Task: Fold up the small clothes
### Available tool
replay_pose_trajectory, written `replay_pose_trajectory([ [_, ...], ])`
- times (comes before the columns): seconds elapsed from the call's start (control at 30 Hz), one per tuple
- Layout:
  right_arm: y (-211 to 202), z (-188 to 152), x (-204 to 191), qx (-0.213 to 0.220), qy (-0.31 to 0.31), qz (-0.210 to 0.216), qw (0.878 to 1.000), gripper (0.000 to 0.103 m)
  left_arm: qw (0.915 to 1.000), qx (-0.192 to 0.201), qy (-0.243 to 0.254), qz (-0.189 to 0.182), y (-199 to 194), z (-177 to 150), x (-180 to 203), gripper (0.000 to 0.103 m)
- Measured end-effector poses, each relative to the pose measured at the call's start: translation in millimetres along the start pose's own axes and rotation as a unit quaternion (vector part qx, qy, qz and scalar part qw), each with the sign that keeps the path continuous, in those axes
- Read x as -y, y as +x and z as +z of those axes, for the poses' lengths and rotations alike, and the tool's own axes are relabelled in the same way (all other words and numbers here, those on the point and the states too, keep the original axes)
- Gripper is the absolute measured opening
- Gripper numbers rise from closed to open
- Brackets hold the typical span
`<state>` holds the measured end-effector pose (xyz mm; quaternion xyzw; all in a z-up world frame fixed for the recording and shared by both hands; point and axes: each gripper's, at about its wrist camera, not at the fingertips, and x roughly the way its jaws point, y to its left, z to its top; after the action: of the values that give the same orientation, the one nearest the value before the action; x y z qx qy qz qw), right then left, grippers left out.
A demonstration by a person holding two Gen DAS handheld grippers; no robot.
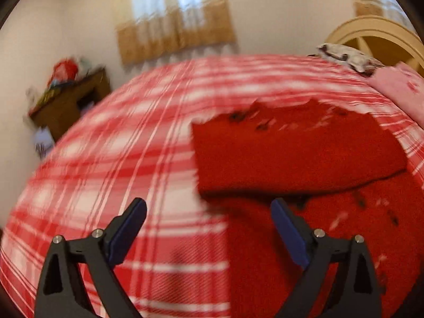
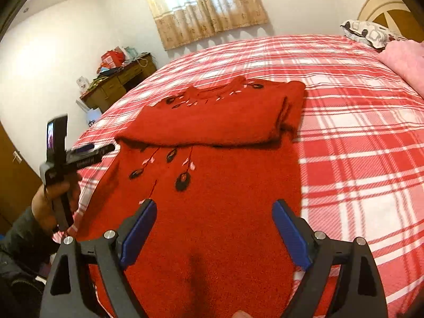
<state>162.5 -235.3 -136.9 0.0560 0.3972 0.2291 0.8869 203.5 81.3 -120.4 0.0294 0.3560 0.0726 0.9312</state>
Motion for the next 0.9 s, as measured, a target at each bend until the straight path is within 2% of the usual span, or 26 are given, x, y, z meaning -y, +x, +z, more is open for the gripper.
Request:
replay_pose_trajectory([
  [0.07,2,8,2,-0.008,0.014,-0.001,1.000,0.089,0.9997,-0.017,-0.014,-0.012,8,-3,-6,0.097],
  [0.13,6,17,3,-0.016,0.022,0.012,1.000,0.085,0.9988,-0.029,-0.017,-0.036,16,-3,-4,0.097],
  [0.2,13,30,5,-0.025,0.028,0.005,0.999,0.072,0.9991,-0.028,-0.014,-0.027,21,0,1,0.097],
  [0.27,19,45,9,-0.026,0.032,-0.012,0.999,0.065,0.9990,-0.034,-0.014,-0.026,30,2,5,0.097],
  [0.4,36,63,19,-0.030,0.046,-0.027,0.998,0.054,0.9984,-0.025,-0.041,-0.031,35,2,-5,0.098],
  [0.47,51,70,27,-0.040,0.059,-0.041,0.997,0.049,0.9986,-0.034,-0.037,-0.012,46,2,-8,0.098],
  [0.53,62,73,33,-0.046,0.065,-0.054,0.995,0.044,0.9966,-0.054,-0.058,-0.021,55,-1,-15,0.100],
  [0.6,72,76,36,-0.054,0.065,-0.060,0.995,0.040,0.9956,-0.057,-0.073,-0.016,55,-1,-19,0.103],
  [0.63,78,76,38,-0.058,0.069,-0.067,0.994,0.034,0.9955,-0.058,-0.074,-0.012,55,-1,-19,0.103],
  [0.67,82,77,41,-0.055,0.077,-0.070,0.993,0.013,0.9958,-0.057,-0.070,-0.011,55,-2,-17,0.103],
  [0.7,84,79,42,-0.054,0.077,-0.068,0.993,0.006,0.9964,-0.055,-0.064,-0.008,54,-3,-14,0.103],
  [0.8,76,86,35,-0.034,0.059,-0.074,0.995,0.006,0.9965,-0.053,-0.063,-0.012,52,-5,-14,0.103],
  [0.9,53,99,36,0.002,0.059,-0.082,0.995,0.005,0.9931,-0.065,-0.091,-0.035,57,-5,-24,0.103],
])
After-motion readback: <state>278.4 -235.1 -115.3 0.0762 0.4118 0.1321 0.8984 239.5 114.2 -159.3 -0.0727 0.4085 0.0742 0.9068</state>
